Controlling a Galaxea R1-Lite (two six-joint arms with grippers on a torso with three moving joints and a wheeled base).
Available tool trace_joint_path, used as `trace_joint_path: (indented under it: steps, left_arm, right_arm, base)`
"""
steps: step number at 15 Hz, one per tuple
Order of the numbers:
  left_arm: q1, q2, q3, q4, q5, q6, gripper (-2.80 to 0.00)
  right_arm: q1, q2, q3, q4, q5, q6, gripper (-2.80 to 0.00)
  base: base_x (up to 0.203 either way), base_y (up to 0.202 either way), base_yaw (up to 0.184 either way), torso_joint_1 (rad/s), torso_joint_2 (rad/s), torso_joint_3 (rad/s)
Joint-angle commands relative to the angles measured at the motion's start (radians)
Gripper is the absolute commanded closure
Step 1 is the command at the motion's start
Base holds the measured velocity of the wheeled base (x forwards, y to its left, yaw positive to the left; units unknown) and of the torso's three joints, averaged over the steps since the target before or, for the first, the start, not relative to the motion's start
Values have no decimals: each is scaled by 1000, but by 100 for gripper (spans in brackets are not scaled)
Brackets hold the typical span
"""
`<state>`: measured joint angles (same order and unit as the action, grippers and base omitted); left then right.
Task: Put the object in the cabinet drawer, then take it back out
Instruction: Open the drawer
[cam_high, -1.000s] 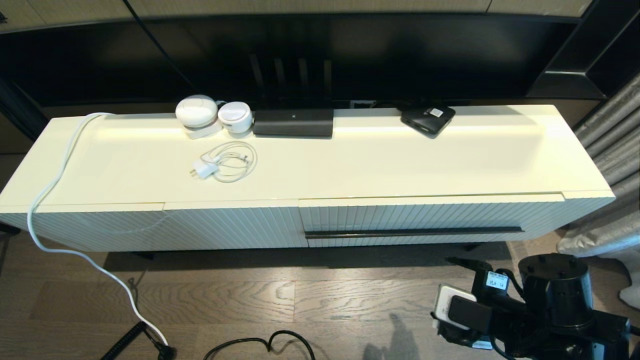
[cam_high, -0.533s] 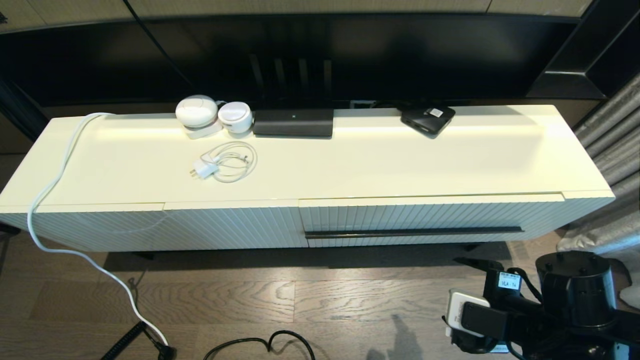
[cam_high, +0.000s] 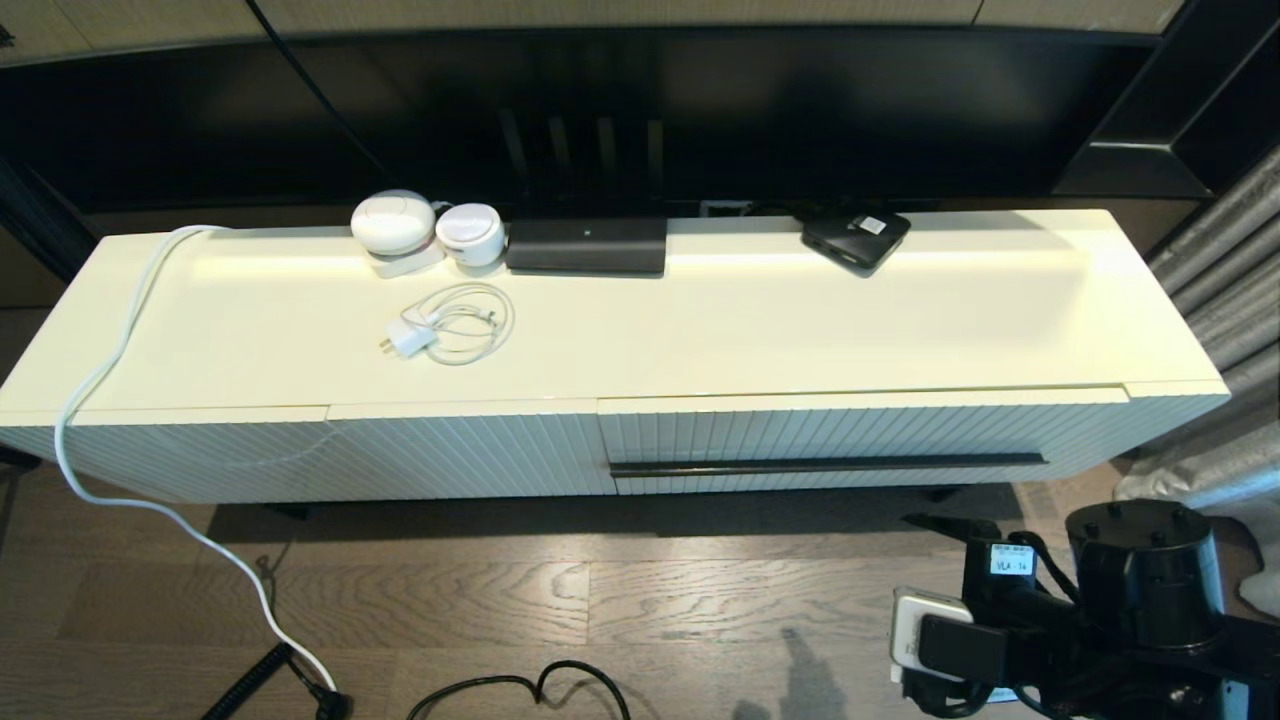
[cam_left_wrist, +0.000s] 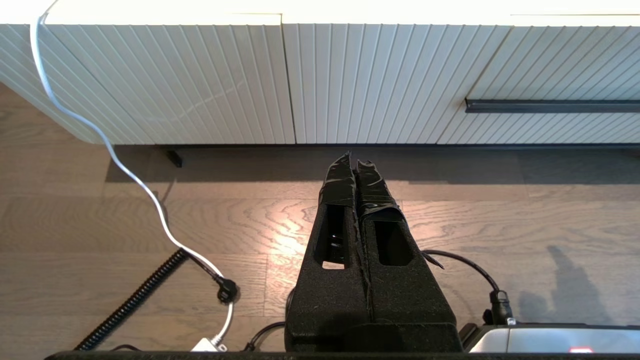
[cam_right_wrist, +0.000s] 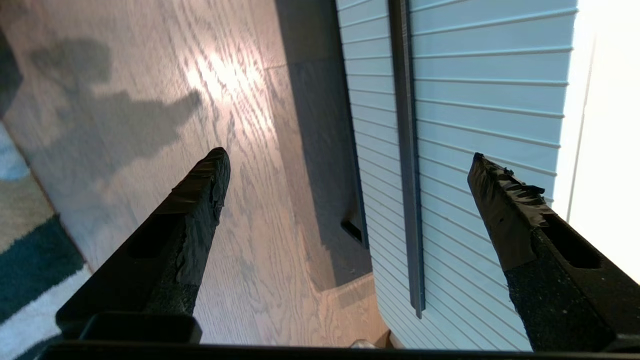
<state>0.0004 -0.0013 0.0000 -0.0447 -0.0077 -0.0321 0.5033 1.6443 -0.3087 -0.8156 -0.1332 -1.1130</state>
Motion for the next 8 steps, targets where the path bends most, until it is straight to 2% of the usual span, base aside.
trace_joint_path:
  steps: [1, 8]
  left_arm:
    - [0, 1, 0, -1, 0, 0, 0]
    - [0, 1, 0, 0, 0, 0, 0]
  right_arm:
    - [-3, 56, -4, -8, -1, -14, -280]
    - [0, 168, -58, 15, 20, -16, -280]
  base:
    - [0, 0, 0, 0, 0, 0]
    - [0, 0, 0, 0, 0, 0]
